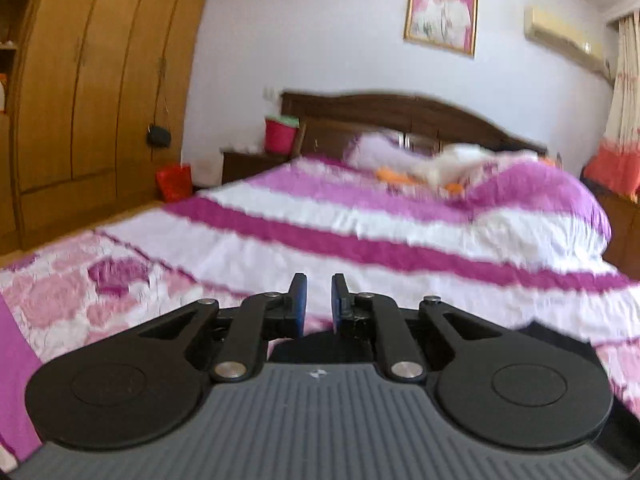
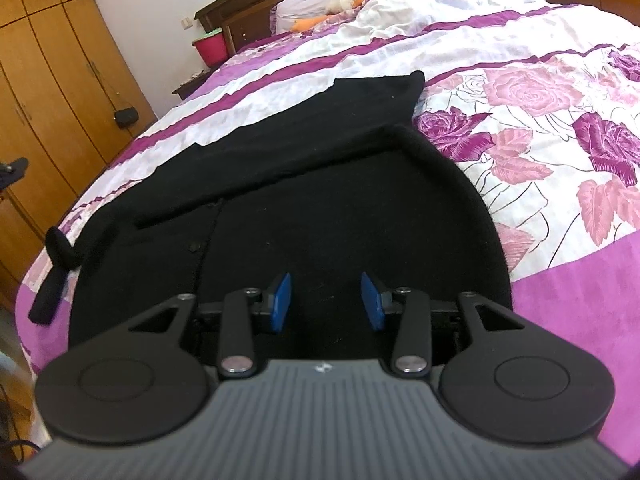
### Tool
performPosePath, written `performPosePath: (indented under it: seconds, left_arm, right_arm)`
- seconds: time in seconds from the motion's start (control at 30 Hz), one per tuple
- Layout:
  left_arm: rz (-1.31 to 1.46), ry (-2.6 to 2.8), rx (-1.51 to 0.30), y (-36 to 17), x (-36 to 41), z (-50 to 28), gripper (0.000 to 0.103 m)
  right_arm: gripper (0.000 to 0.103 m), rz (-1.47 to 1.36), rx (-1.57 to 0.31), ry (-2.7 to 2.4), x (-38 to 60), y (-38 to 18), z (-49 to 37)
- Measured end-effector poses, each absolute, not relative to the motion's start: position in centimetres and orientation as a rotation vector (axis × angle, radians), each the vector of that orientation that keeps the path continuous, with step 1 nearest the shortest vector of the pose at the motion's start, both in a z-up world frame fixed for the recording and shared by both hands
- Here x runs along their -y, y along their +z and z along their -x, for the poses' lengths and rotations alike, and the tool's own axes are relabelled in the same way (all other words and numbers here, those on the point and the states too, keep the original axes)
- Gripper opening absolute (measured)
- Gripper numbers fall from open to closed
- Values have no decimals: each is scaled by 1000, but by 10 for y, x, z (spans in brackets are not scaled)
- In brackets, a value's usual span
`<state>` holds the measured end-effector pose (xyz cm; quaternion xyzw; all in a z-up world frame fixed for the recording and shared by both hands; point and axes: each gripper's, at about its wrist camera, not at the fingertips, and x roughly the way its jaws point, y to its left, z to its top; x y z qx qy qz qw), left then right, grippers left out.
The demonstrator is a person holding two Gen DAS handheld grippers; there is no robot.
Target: Fold small clothes
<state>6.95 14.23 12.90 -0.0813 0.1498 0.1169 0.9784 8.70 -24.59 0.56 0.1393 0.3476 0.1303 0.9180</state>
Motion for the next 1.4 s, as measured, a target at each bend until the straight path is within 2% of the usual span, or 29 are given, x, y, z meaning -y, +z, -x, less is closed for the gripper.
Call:
performPosePath:
  seconds: [0.07,0.1,0.13,0.2,0.23,0.4,0.57,0.73,0.9,1.03,1.1,1.17,1.23,1.27,1.4]
  left_arm:
    - [153,247,-352,121,-142,-68,17]
    - [147,258,-379,115,-145,-67,25]
    - [140,272,-408,109,-149,-66,43]
    - [137,313,-440,96,-167,-57,67]
    - [132,345,-445,90,-175,-52,71]
    - [177,534,-496,58,-228,-20,73]
    - [449,581,-526,25,-274,18,74]
    - [658,492,-550,-5,-275,37,79]
    - [625,479,-511,-16,-260,22,87]
    - [674,502,-449,-19,-268,8,87]
    - [701,514,-440,-20,-274,-2,84]
    - [676,555,-448,-19,-275,-8,63]
    - [651,565,-461,-14,-279,-12,22]
    - [674,530,-450,-10,-283,-11,13]
    - [618,485,-391,16,-289,-12,10]
  right_arm:
    - [42,-287,-713,266,246,5,-86]
    - [42,-291,-712,267,247,4,-86]
    - [42,-295,-711,267,247,4,-86]
    - [42,-298,-710,268,247,3,-85]
    - [41,-298,-710,268,247,3,-85]
    - [41,-296,-711,263,245,2,-85]
    - [41,-277,-709,258,240,1,-86]
    - [42,-277,-706,261,239,0,-85]
    - [42,-278,-704,261,240,0,-85]
    - [42,-277,-702,259,239,-2,-86]
    - [42,-278,-702,257,238,-2,-86]
    - [42,-278,-702,257,238,-2,-86]
    - [42,-280,-702,258,238,-1,-86]
    - [42,-280,-703,259,238,-1,-86]
    - [42,-282,-705,261,238,0,-86]
